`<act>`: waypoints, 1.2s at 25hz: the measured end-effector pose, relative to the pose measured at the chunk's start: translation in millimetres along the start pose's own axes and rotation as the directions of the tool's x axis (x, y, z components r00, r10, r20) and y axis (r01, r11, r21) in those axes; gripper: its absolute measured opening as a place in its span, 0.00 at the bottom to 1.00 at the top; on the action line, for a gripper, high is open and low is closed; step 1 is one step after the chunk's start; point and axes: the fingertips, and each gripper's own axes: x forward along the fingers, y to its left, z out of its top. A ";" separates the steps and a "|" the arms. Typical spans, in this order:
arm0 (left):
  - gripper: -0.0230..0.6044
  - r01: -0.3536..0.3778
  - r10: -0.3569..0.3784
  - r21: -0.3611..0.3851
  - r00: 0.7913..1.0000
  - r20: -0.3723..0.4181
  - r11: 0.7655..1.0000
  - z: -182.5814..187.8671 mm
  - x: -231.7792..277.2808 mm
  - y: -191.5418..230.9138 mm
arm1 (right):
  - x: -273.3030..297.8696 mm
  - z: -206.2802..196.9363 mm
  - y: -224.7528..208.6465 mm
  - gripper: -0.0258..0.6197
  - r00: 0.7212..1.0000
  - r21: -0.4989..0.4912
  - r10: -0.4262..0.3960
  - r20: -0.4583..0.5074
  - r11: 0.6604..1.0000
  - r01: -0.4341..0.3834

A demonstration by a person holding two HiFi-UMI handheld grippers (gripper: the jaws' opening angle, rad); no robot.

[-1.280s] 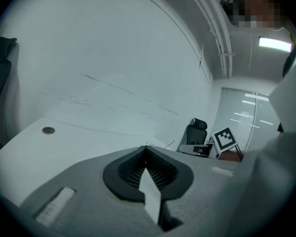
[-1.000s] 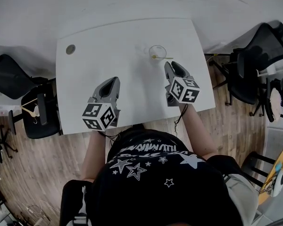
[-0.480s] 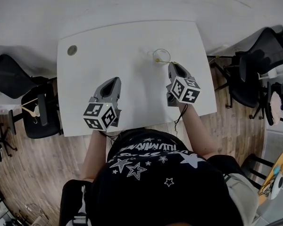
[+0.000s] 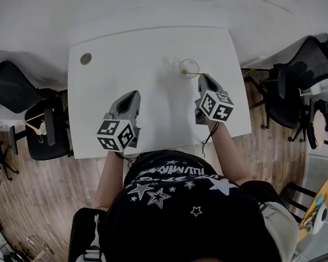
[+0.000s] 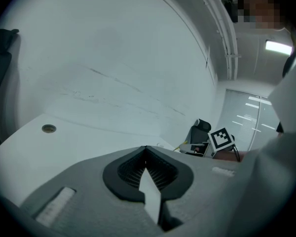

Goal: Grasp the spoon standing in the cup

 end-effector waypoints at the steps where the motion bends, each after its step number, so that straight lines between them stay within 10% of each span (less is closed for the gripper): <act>1: 0.05 -0.002 0.002 -0.002 1.000 0.001 1.000 -0.3 -1.2 0.5 | -0.3 0.9 0.4 0.07 1.000 -0.001 0.002 0.003 1.000 -0.002; 30: 0.05 -0.037 0.036 0.013 0.999 0.032 0.999 0.5 -17.9 -30.3 | -34.4 39.9 4.0 0.06 0.987 -0.003 0.112 0.113 0.994 -0.113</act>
